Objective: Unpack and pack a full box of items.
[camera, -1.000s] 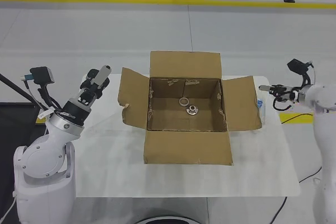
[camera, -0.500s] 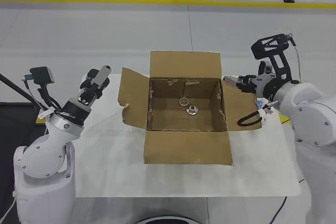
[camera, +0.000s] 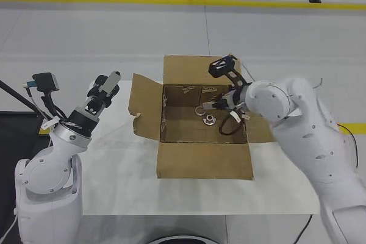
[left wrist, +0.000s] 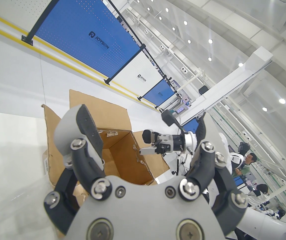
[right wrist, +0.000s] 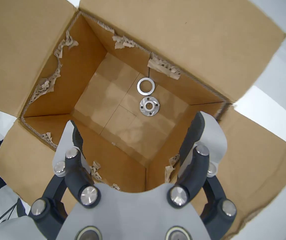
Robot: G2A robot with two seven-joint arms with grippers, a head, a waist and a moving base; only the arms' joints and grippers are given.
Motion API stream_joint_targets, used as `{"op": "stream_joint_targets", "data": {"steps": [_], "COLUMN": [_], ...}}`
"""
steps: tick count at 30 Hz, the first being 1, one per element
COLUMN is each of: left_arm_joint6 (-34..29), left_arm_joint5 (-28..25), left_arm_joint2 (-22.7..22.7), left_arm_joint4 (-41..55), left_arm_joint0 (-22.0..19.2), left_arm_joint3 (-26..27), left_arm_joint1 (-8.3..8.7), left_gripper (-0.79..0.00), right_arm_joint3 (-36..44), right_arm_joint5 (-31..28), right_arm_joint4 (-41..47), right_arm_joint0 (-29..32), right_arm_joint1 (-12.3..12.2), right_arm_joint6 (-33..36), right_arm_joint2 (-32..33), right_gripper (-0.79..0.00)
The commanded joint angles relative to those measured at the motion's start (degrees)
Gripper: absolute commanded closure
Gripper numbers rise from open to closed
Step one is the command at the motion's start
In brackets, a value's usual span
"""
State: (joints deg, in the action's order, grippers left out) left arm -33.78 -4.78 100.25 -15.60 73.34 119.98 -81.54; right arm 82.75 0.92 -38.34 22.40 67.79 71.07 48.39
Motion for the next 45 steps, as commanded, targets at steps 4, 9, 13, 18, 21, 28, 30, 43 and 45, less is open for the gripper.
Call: {"op": "stream_joint_targets", "data": {"steps": [4,9,13,18,21,28,30,43,45], "left_arm_joint6": [0.0,0.0,0.0,0.0,0.0,0.0,0.0,0.0,0.0], "left_arm_joint5": [0.0,0.0,0.0,0.0,0.0,0.0,0.0,0.0,0.0], "left_arm_joint2": [0.0,0.0,0.0,0.0,0.0,0.0,0.0,0.0,0.0], "left_arm_joint4": [0.0,0.0,0.0,0.0,0.0,0.0,0.0,0.0,0.0], "left_arm_joint0": [0.0,0.0,0.0,0.0,0.0,0.0,0.0,0.0,0.0], "left_arm_joint3": [0.0,0.0,0.0,0.0,0.0,0.0,0.0,0.0,0.0], "left_arm_joint1": [0.0,0.0,0.0,0.0,0.0,0.0,0.0,0.0,0.0], "left_gripper": [-0.785,-0.785,-0.785,-0.785,-0.785,-0.785,-0.785,-0.785,-0.785], "right_arm_joint3": [-8.37,-16.57,-24.72,-33.11,-37.26,-43.92,-45.25,-48.96,-48.79], "right_arm_joint5": [-2.08,-2.33,-3.24,-5.67,-6.73,-5.85,-4.67,-8.64,-8.31], "right_arm_joint4": [3.4,4.77,6.6,9.38,9.95,8.85,7.78,3.58,2.63], "right_arm_joint0": [-2.52,-4.58,-6.05,-7.87,-8.95,-10.83,-11.29,-12.18,-11.84], "right_arm_joint1": [2.51,4.76,6.54,9.3,10.84,14.33,15.33,18.46,18.57], "right_arm_joint6": [-1.71,-3.7,-5.5,-7.97,-9.53,-11.95,-12.33,-17.11,-18.07], "right_arm_joint2": [-5.8,-9.55,-11.46,-13.95,-15.21,-18.2,-19.18,-21.05,-21.1], "right_gripper": [-0.785,-0.785,-0.77,-0.714,-0.616,-0.462,-0.446,-0.413,-0.406]}}
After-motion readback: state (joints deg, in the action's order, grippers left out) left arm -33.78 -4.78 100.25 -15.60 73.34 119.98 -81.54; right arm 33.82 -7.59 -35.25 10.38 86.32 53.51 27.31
